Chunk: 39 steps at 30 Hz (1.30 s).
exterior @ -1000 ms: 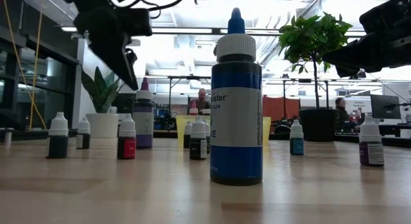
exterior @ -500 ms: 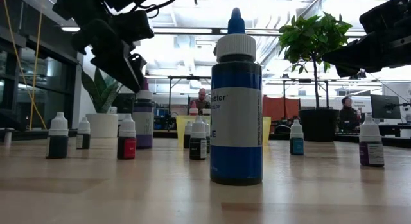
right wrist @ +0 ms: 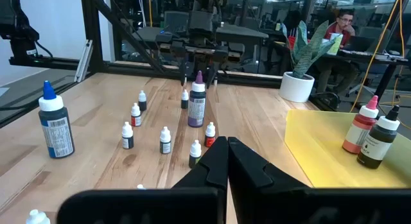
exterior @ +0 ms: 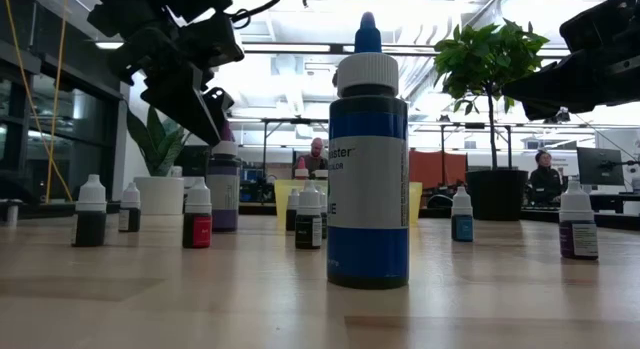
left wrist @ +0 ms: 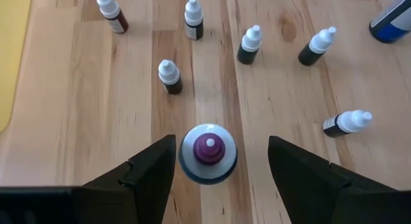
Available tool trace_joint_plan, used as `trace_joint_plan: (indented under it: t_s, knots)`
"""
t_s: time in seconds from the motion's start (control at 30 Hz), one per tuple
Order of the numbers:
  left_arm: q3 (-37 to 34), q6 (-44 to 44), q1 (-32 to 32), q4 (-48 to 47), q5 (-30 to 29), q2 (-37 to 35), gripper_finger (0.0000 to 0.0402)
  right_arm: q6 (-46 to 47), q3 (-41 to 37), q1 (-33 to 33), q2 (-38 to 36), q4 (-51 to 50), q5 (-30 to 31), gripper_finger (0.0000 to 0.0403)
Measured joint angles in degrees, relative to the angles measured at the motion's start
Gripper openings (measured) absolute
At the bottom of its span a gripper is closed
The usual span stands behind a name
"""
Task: Pick & Place food coloring
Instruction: Put the large purple food coloring bottle into the yellow bin
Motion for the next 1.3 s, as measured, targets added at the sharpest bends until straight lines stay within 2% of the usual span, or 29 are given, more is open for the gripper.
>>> trace_joint_plan:
  t_s: [0.13, 0.47, 0.57, 0.7, 0.93, 1.07, 1.3]
  knots:
    - [0.0, 0.0, 0.0, 0.0, -0.2, 0.1, 0.0223, 0.0, 0.0, 0.0, 0.0, 0.0, 0.0, 0.0]
    - [0.0, -0.2, 0.0, -0.1, -0.3, 0.1, 0.0108, 0.0, 0.0, 0.0, 0.0, 0.0, 0.0, 0.0]
    - [0.1, -0.7, 0.0, -0.2, -1.3, 0.1, 0.0086, 0.0, 0.0, 0.0, 0.0, 0.0, 0.0, 0.0]
    - [0.1, -3.3, 0.0, 0.0, -4.6, 0.1, 0.0085, 0.0, 0.0, 0.0, 0.0, 0.0, 0.0, 0.0]
    - [3.5, -9.7, 0.0, -1.0, -6.2, 0.2, 0.0089, 0.0, 0.0, 0.0, 0.0, 0.0, 0.0, 0.0]
    - [8.3, -13.9, 0.1, -2.5, -9.4, 0.2, 0.0088, 0.0, 0.0, 0.0, 0.0, 0.0, 0.0, 0.0]
    - [20.4, -25.7, 4.0, -11.7, -20.2, 1.1, 0.0088, 0.0, 0.0, 0.0, 0.0, 0.0, 0.0, 0.0]
